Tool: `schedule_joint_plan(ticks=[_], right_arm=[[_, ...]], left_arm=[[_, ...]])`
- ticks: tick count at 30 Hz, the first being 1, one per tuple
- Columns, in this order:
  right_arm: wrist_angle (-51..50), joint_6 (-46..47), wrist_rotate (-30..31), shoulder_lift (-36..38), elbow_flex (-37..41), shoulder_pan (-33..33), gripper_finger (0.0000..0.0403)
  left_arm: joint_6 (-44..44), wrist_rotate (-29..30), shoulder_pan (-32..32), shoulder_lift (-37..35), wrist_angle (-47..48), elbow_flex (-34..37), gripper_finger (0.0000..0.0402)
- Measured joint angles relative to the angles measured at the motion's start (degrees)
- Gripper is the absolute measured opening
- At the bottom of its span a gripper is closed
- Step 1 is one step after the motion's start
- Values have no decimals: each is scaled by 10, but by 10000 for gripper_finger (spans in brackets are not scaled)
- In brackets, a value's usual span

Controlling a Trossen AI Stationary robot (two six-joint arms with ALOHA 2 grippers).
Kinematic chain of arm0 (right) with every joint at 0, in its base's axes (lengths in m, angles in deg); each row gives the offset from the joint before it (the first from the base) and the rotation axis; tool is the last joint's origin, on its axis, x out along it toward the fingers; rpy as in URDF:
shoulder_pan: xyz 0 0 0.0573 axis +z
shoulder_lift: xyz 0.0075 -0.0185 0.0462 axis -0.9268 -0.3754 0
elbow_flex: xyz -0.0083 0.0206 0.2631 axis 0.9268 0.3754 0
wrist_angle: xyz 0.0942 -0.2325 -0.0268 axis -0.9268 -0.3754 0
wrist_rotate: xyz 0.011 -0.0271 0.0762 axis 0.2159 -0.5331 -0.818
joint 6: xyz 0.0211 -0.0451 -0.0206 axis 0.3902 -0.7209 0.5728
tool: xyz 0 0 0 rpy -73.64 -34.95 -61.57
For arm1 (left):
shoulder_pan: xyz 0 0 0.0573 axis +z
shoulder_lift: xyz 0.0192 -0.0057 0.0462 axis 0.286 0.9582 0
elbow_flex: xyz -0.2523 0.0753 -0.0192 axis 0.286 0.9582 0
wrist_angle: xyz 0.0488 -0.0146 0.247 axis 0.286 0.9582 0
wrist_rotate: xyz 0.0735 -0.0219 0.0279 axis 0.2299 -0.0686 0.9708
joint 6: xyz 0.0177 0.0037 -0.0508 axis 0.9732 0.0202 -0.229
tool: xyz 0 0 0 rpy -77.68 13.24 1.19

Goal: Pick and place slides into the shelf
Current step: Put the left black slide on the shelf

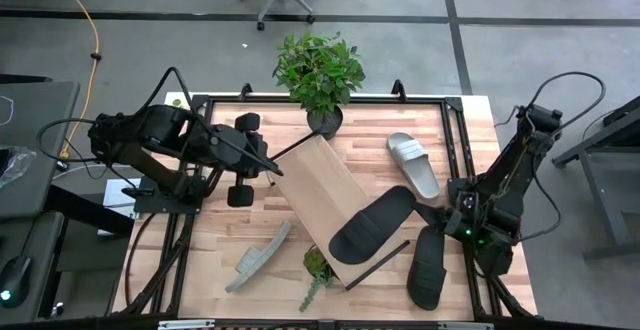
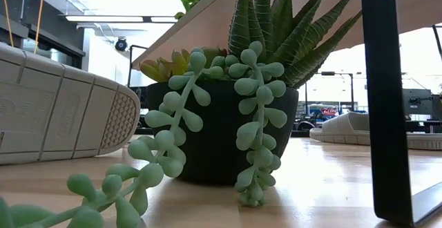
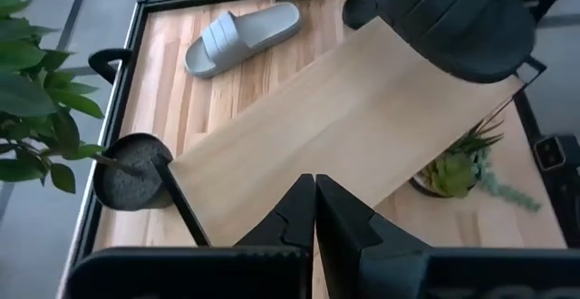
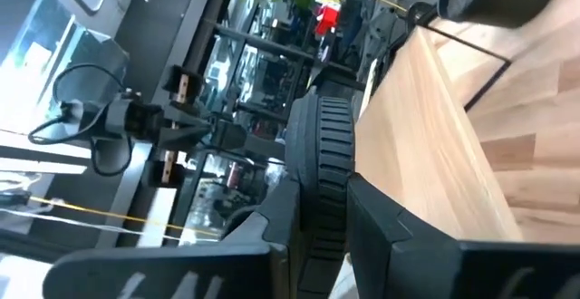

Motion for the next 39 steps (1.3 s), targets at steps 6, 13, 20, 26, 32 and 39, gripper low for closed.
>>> schedule_joint_plan(ticks=[6, 13, 20, 26, 32, 39], right_arm=[[-82, 30, -4, 24, 0, -2, 43], [-203, 93, -4, 79, 0, -6, 43], [-197, 68, -3, 87, 0, -13, 43], [-191, 96, -4, 52, 1, -17, 43], [-149, 111, -4, 5, 1, -20, 43], [-65, 80, -4, -40, 1, -20, 43]], left_arm=[[-17, 0, 0, 4, -1, 0, 3], [-17, 0, 0, 14, -9, 0, 3], [-11, 1, 0, 27, -8, 0, 3], [-8, 0, 0, 39, -8, 0, 3], [0, -7, 0, 44, -12, 0, 3], [0, -14, 0, 44, -12, 0, 3]])
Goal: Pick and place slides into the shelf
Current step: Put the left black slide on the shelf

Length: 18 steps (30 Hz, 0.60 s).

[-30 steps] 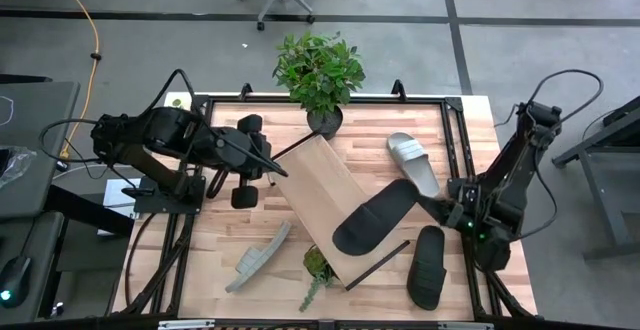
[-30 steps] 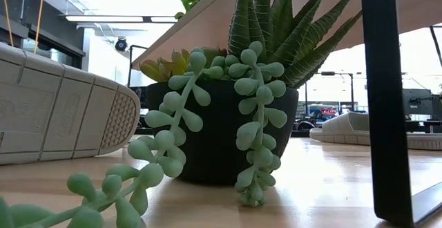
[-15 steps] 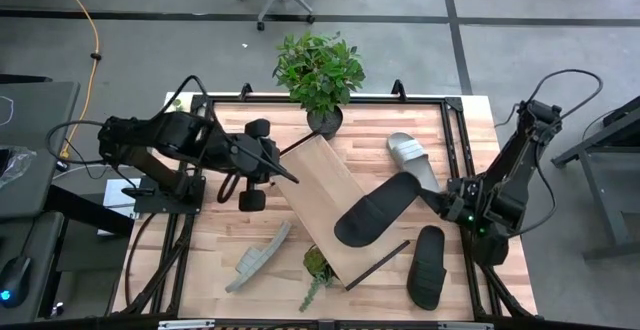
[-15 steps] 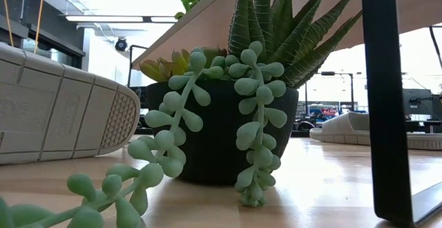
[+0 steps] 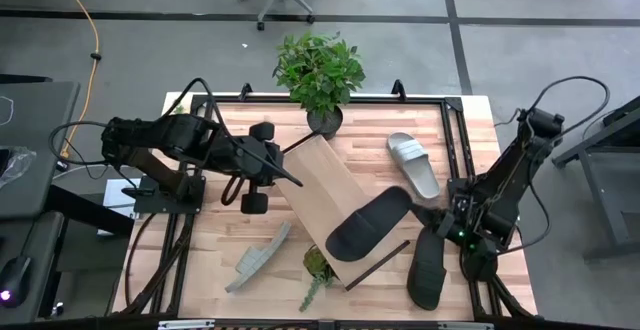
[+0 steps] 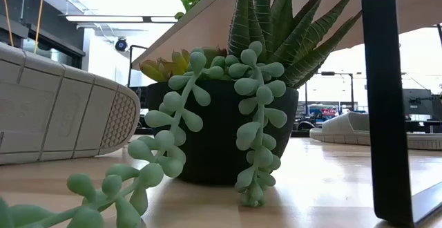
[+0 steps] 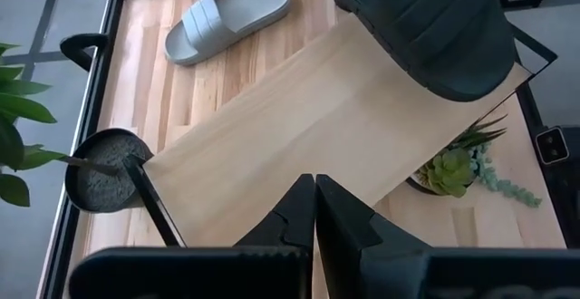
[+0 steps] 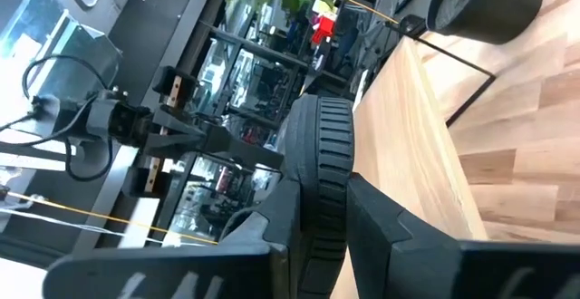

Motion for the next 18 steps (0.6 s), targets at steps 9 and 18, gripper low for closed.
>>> schedule_joint_plan(ticks=[9, 18], right_arm=[[-123, 77, 0, 35, 0, 0, 43], [-37, -10, 0, 33, 0, 13, 43]], left_arm=[[-1, -6, 0, 0, -1, 0, 3], [-2, -12, 0, 0, -1, 0, 3]])
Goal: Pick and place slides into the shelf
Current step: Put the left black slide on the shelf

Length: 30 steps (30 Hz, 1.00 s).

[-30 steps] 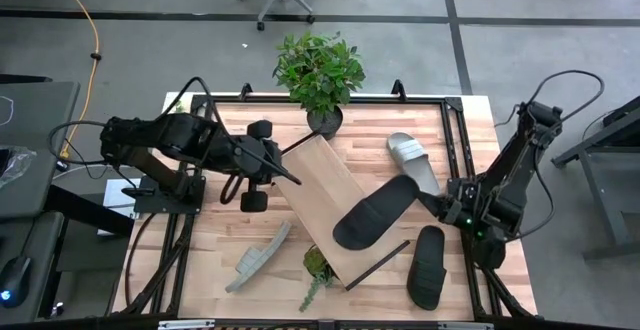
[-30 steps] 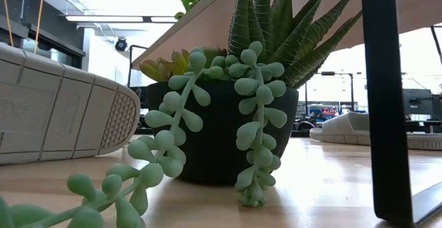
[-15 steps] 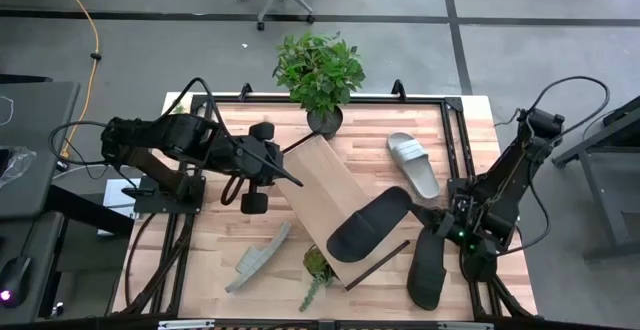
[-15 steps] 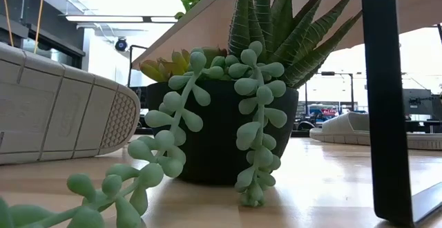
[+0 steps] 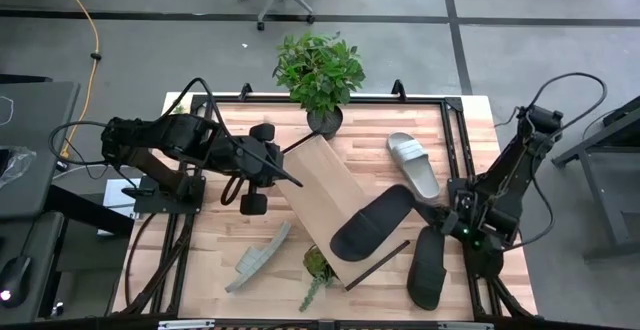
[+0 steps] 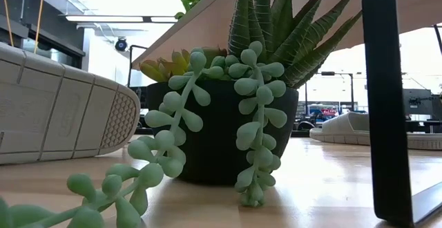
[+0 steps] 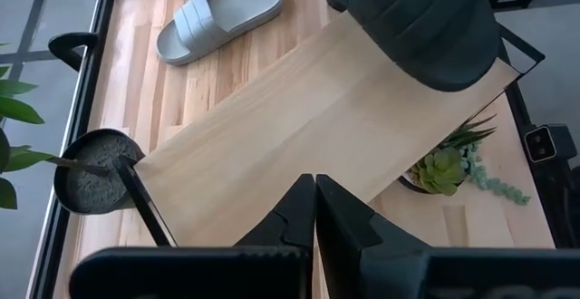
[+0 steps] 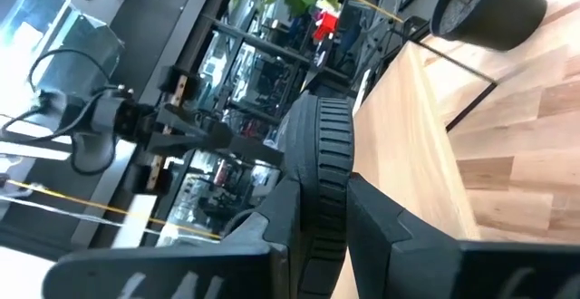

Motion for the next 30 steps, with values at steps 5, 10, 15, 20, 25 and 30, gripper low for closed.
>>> schedule_joint_plan(ticks=[5, 10, 15, 20, 25, 30], right_arm=[[6, -5, 0, 1, 0, 22, 43], [40, -24, 0, 1, 0, 48, 43], [66, -47, 0, 1, 0, 70, 43], [86, -80, 0, -6, 0, 31, 43], [90, -77, -1, -19, 0, 20, 43], [95, -70, 0, -22, 0, 16, 43]], left_arm=[[0, 0, 0, 0, 0, 0, 3], [0, 0, 0, 0, 0, 0, 3], [1, 0, 0, 0, 0, 0, 3], [-4, 0, 0, 0, 0, 0, 3], [-11, 0, 0, 0, 0, 0, 3], [-11, 0, 0, 0, 0, 0, 3]])
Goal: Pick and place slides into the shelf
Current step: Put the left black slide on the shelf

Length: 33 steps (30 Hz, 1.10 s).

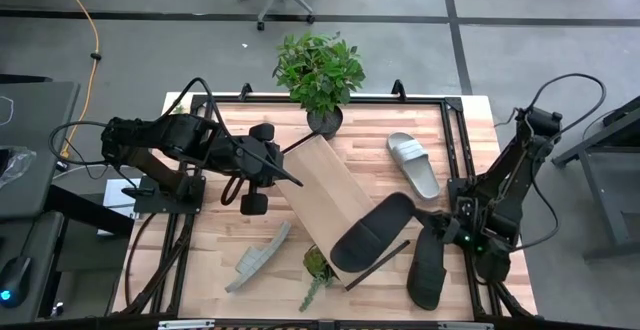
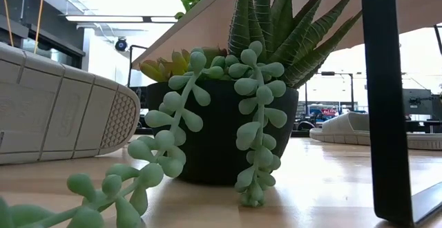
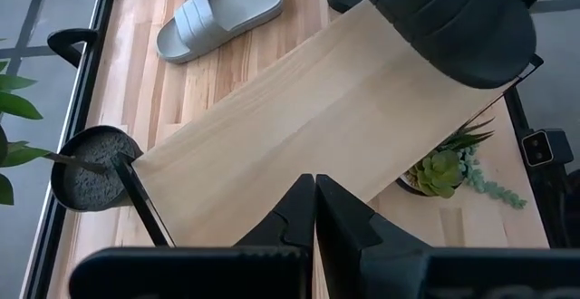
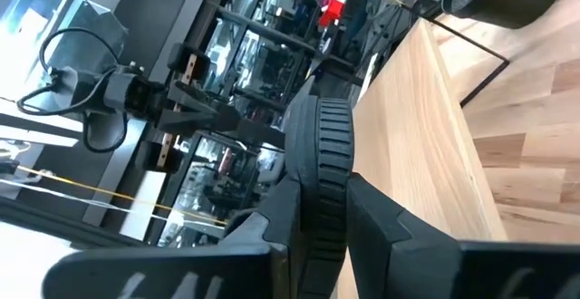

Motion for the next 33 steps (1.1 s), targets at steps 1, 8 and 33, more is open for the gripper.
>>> schedule_joint_plan(ticks=[1, 8, 33], right_arm=[[0, 0, 0, 0, 0, -6, 43], [-1, -5, 0, 0, 0, -30, 43], [51, -21, 0, -32, 0, -40, 43]], left_arm=[[0, 0, 0, 0, 0, 0, 3], [0, 0, 0, 0, 0, 0, 3], [8, 6, -9, 0, 0, 0, 3]])
